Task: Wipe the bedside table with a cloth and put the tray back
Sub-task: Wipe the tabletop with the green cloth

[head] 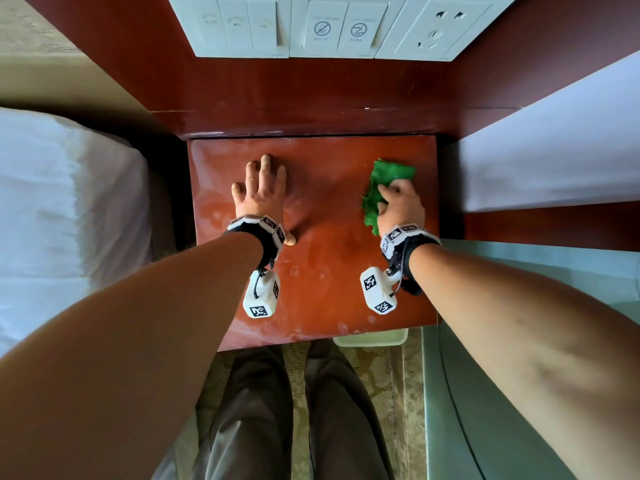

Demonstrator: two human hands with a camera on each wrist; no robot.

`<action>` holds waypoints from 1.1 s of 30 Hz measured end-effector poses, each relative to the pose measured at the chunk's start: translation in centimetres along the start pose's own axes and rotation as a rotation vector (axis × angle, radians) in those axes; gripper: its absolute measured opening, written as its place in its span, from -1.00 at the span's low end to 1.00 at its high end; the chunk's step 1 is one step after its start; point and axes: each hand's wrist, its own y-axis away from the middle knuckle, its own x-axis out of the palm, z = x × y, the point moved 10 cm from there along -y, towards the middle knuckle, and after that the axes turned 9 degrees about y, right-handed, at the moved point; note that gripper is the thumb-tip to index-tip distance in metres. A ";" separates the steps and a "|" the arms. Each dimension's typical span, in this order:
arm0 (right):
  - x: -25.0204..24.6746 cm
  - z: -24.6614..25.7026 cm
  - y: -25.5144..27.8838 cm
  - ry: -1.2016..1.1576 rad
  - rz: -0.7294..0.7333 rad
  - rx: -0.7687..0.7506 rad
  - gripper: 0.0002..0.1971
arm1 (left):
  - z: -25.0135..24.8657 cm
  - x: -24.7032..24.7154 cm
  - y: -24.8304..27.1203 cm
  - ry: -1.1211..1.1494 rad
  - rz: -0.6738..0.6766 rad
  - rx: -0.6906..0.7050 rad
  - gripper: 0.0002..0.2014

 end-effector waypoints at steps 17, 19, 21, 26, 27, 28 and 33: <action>3.4 12.8 2.5 0.318 0.169 -0.500 -0.42 | 8.4 -1.8 0.8 0.080 -0.135 -0.036 0.47; 2.0 9.7 0.1 0.322 0.080 -0.368 -0.39 | 8.5 -1.6 0.5 0.081 -0.114 -0.050 0.49; 0.7 7.4 -1.6 0.309 0.032 -0.262 -0.43 | 8.7 -1.5 0.5 0.077 -0.097 -0.058 0.51; 0.4 7.5 -3.3 0.244 0.003 -0.135 -0.47 | 8.7 -1.6 0.7 0.081 -0.101 -0.055 0.49; 0.7 8.7 -3.1 0.226 -0.002 -0.155 -0.47 | 8.7 -1.6 0.7 0.084 -0.103 -0.056 0.49; 1.1 10.2 -3.0 0.207 -0.007 -0.191 -0.45 | 8.7 -1.5 0.7 0.085 -0.102 -0.058 0.49; 4.1 19.0 -0.5 0.226 0.043 -0.430 -0.40 | 8.7 -1.6 0.6 0.090 -0.103 -0.061 0.50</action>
